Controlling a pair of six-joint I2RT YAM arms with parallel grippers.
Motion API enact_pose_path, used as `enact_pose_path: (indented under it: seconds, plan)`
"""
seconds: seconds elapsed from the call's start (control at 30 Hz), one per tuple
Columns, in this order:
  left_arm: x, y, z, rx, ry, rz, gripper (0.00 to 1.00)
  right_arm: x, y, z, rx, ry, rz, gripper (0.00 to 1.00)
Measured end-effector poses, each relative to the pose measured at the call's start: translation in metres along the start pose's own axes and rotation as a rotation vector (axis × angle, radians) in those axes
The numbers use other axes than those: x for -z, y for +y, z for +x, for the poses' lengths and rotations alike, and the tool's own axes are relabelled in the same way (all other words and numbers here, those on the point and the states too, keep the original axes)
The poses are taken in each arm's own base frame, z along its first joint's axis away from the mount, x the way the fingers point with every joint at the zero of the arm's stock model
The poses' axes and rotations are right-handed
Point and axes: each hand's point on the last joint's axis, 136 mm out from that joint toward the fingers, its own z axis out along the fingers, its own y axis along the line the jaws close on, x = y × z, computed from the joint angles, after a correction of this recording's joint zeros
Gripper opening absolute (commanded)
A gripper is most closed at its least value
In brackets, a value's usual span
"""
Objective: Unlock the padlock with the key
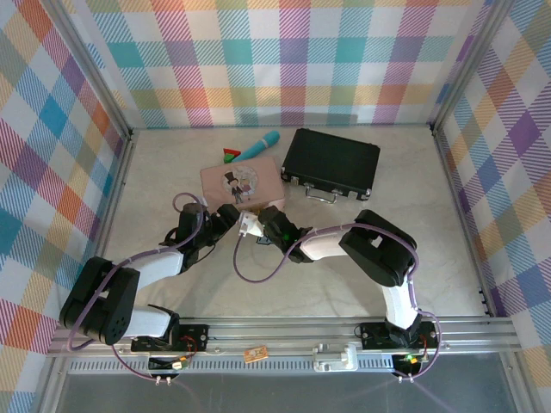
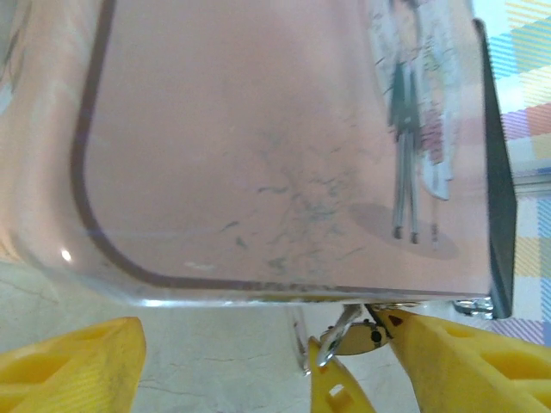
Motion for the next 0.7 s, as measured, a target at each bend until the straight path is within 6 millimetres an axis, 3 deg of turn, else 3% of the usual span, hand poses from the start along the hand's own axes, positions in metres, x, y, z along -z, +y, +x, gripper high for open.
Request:
enact_pose_path:
  seconds: [0.3, 0.53, 0.7]
  plan:
    - [0.026, -0.017, -0.014, -0.030, -0.066, 0.038, 0.77, -0.001, -0.002, -0.019, 0.012, -0.072, -0.014, 0.00]
    - [0.025, 0.001, -0.013, -0.039, -0.087, -0.015, 0.58, -0.004, -0.001, -0.030, -0.021, -0.098, -0.043, 0.00]
    - [0.015, 0.008, -0.007, -0.073, -0.056, -0.031, 0.52, -0.003, 0.003, -0.033, -0.044, -0.113, -0.069, 0.00]
